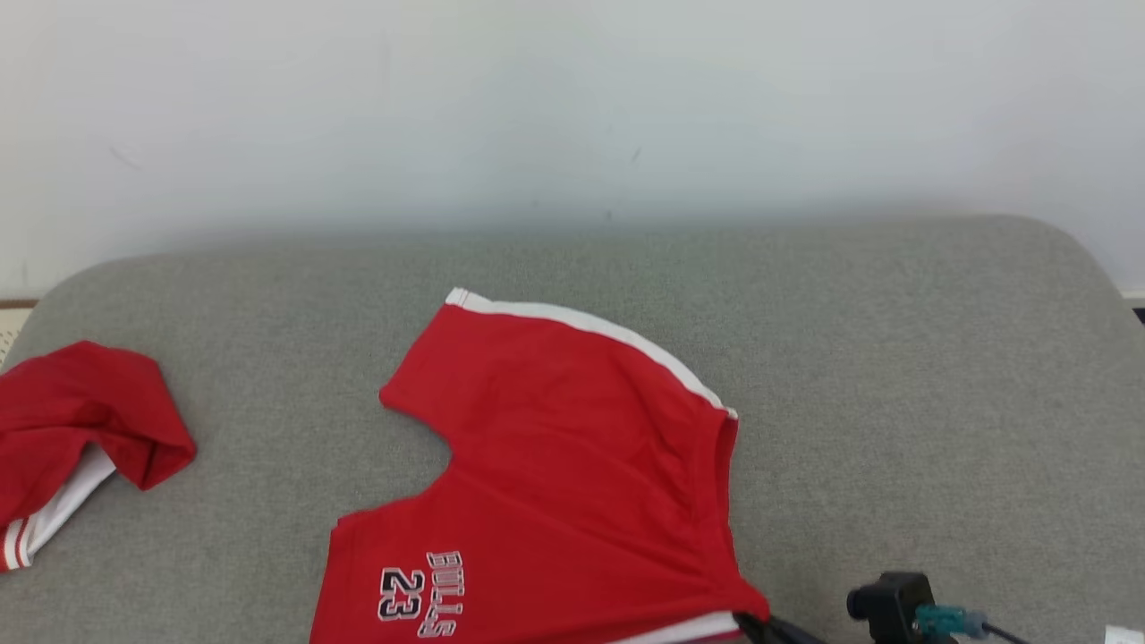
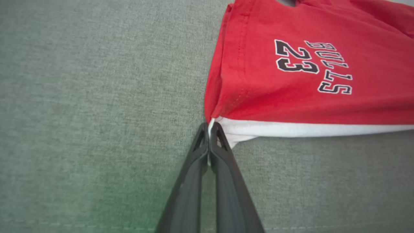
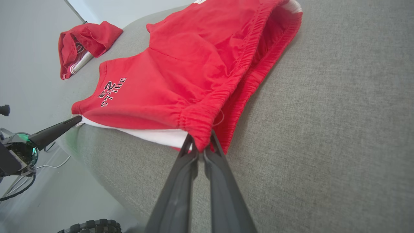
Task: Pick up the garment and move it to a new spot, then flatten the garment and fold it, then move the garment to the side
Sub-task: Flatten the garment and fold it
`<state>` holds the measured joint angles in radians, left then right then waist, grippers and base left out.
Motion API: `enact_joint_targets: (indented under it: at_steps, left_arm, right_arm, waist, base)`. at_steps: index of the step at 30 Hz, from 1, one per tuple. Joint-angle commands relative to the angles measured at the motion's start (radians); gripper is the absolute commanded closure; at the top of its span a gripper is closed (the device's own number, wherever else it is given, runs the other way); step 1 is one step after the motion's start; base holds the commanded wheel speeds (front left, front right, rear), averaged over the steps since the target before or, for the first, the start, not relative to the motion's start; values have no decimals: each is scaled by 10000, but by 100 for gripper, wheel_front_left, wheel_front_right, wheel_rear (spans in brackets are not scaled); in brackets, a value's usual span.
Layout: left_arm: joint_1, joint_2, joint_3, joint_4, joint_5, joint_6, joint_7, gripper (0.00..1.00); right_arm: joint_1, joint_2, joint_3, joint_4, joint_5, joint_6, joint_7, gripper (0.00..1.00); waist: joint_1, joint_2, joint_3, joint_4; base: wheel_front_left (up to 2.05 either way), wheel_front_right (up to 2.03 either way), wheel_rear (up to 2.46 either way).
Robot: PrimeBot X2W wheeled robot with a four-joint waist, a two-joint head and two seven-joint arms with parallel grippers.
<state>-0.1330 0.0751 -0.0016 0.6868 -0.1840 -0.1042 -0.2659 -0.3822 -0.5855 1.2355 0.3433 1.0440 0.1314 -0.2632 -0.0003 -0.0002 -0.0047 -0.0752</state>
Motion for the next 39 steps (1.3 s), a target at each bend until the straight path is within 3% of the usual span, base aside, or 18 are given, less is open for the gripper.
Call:
enact_joint_targets:
  at_steps: [1, 14, 19, 28, 39]
  left_arm:
    - [431, 79, 181, 119, 110, 15, 28, 100]
    - [1104, 164, 717, -740, 662, -100, 18, 100]
    - [723, 171, 831, -1725, 925, -115, 13, 100]
    - [-1286, 469, 579, -1955, 1419, -179, 13, 100]
    - [-4749, 866, -316, 120, 2037, -146, 13, 100]
  right_arm:
    - [252, -144, 40, -28, -154, -13, -21, 100]
    - [812, -244, 305, -448, -215, -13, -21, 100]
    - [731, -92, -492, -589, -19, -13, -21, 100]
    - [104, 367, -1949, -481, -77, -13, -21, 100]
    - [-909, 1572, -3306, -20, -524, -13, -21, 100]
  waist:
    - [3, 2, -355, -101]
    - [3, 2, -546, -145]
    - [3, 2, -214, -117]
    - [3, 2, 779, -182]
    - [3, 2, 2001, -720]
  base:
    - [0, 0, 0]
    - [0, 0, 0]
    - [0, 0, 0]
    - [0, 0, 0]
    - [0, 0, 0]
